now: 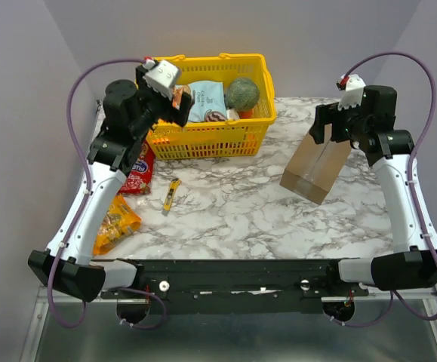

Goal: Unpack the express box

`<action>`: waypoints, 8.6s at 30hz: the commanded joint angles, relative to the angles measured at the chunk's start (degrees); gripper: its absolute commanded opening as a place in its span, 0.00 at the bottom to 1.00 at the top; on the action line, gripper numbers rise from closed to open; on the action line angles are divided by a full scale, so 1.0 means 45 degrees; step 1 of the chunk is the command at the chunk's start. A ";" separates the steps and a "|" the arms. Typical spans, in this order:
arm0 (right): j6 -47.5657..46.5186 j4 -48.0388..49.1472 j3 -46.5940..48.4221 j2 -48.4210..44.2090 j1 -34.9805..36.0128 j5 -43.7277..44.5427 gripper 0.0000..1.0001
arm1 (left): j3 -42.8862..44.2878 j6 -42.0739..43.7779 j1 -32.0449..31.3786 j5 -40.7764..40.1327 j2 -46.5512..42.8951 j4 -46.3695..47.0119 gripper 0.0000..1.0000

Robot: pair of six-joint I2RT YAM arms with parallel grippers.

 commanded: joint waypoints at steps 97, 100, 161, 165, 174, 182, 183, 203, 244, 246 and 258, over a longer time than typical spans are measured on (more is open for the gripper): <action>0.1570 0.1384 0.3493 0.6145 0.4931 -0.7804 0.92 | -0.8854 0.5828 -0.4251 -0.2247 -0.1517 0.2349 0.00; 0.1629 0.1403 0.3221 0.6204 0.5205 -0.7881 0.92 | -0.8893 0.5731 -0.4426 -0.2463 -0.1575 0.2545 0.00; -0.6632 0.1637 0.0074 0.0071 0.3936 -0.8137 0.00 | 0.1418 0.5473 -0.2767 0.6675 0.2272 -0.7864 0.75; -0.7411 0.1346 0.0445 0.0247 0.4248 -0.7863 0.00 | 0.1849 0.6080 -0.2767 0.6969 0.2663 -0.8197 0.73; -0.7921 0.0798 0.0817 0.0326 0.4990 -0.7765 0.00 | 0.0444 0.4853 -0.2767 0.6735 0.2526 -0.5581 0.70; -0.8156 0.0153 0.0895 0.0423 0.5206 -0.7647 0.00 | 0.0228 0.4422 -0.2767 0.6540 0.2469 -0.4877 0.56; -0.7982 0.0230 0.0856 0.0443 0.5206 -0.7647 0.01 | 0.0189 0.4441 -0.2767 0.6559 0.2468 -0.4857 0.53; -0.0808 0.4271 0.1640 0.2550 0.1086 -0.1978 0.66 | -0.0534 0.4207 -0.2728 0.6169 0.2039 -0.4779 0.00; -1.0145 -0.1798 0.3965 0.9878 -0.1633 -0.2938 0.13 | -0.1764 0.4832 -0.2591 0.4509 0.0515 -0.6146 0.00; -1.0245 -0.1917 0.3456 0.9469 -0.1280 -0.3329 0.13 | -0.1881 0.4832 -0.2591 0.4509 0.0476 -0.6127 0.00; -0.6321 -0.0044 0.2263 0.7204 0.0656 -0.2864 0.13 | -0.2429 0.5164 -0.2591 0.4333 -0.0012 -0.6302 0.00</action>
